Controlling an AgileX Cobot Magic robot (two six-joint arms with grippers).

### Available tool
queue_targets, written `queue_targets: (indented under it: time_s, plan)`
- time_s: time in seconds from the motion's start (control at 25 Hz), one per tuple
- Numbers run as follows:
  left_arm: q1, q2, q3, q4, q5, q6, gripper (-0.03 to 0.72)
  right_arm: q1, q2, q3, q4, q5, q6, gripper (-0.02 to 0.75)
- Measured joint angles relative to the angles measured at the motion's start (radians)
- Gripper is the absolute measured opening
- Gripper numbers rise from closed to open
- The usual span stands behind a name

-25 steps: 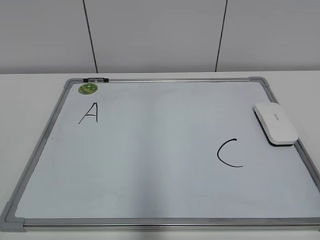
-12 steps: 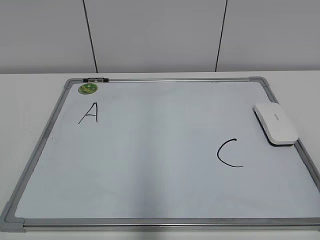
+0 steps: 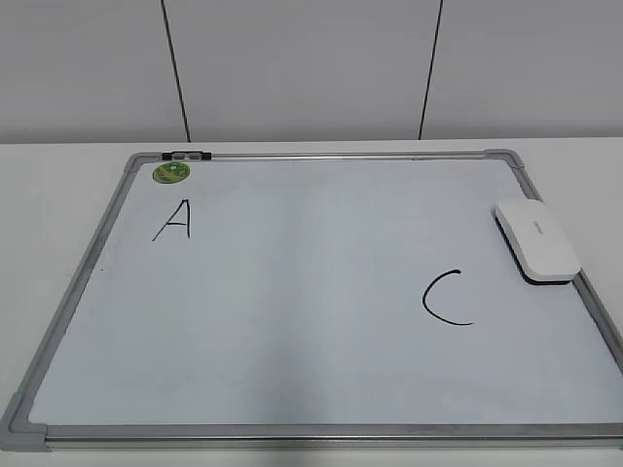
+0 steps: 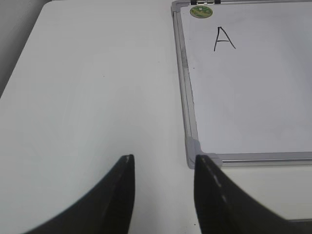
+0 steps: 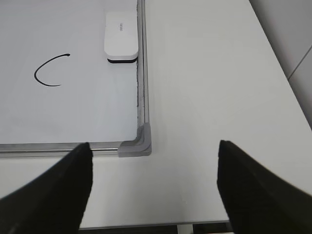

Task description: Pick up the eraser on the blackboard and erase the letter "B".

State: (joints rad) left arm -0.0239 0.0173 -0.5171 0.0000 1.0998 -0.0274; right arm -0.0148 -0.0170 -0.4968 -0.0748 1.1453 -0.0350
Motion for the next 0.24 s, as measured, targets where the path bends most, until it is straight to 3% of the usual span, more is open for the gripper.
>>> queue_targets:
  time_s: [0.24]
  plan:
    - [0.0,0.0,0.0,0.0,0.0,0.0,0.311,0.0,0.0,0.0,0.0,0.0,0.0,0.591]
